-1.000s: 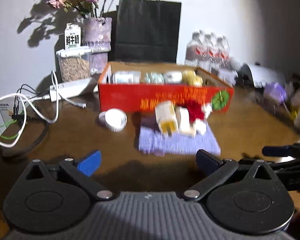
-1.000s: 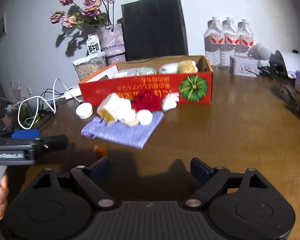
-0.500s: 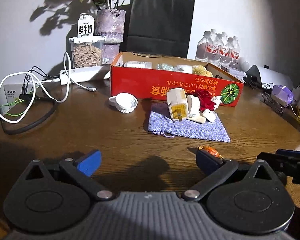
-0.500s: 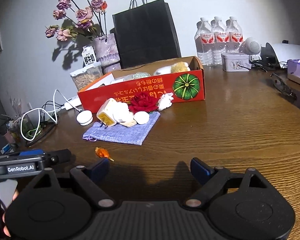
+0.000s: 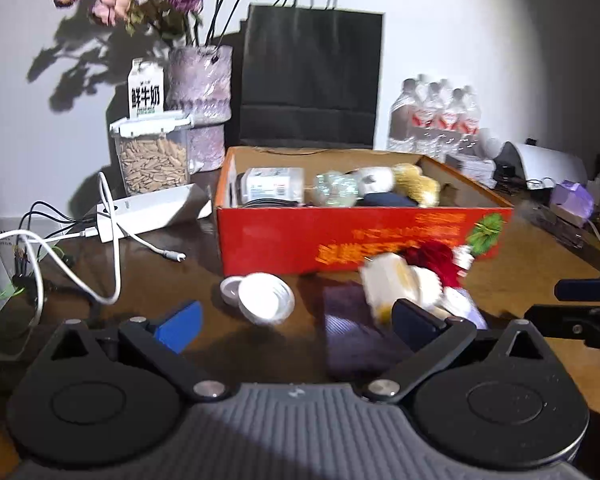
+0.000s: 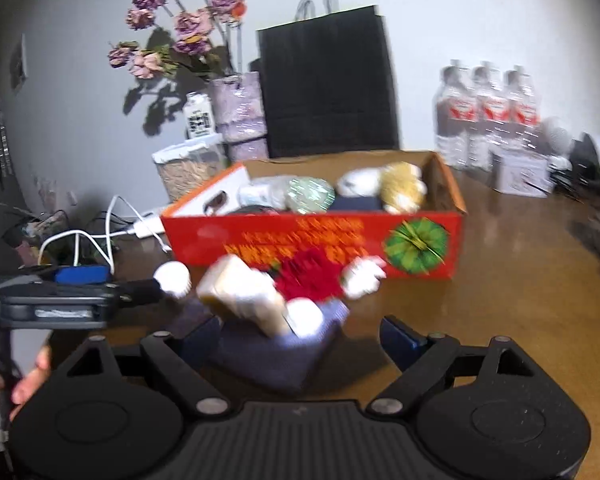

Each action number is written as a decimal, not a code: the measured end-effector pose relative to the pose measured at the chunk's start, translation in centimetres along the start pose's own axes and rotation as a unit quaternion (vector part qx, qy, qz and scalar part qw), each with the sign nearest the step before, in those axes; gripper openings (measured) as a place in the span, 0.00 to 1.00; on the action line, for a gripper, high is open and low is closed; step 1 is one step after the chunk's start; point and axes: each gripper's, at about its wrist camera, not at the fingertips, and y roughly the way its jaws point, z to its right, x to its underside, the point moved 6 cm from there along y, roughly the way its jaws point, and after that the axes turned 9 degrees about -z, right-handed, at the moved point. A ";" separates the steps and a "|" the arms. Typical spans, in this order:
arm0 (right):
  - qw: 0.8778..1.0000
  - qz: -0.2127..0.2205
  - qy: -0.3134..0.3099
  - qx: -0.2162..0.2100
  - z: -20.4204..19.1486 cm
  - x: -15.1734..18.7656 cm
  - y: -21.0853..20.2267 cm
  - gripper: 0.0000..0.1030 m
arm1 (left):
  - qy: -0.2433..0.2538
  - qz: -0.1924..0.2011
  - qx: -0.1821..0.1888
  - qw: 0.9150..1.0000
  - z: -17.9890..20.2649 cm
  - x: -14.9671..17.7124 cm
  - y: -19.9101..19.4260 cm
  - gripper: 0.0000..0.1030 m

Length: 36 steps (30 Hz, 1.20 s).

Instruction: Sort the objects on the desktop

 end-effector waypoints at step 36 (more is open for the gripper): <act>0.991 -0.071 -0.117 0.003 -3.7 2.3 3.9 0.38 | -0.030 -0.069 0.092 0.993 -1.1 3.1 -0.2 0.40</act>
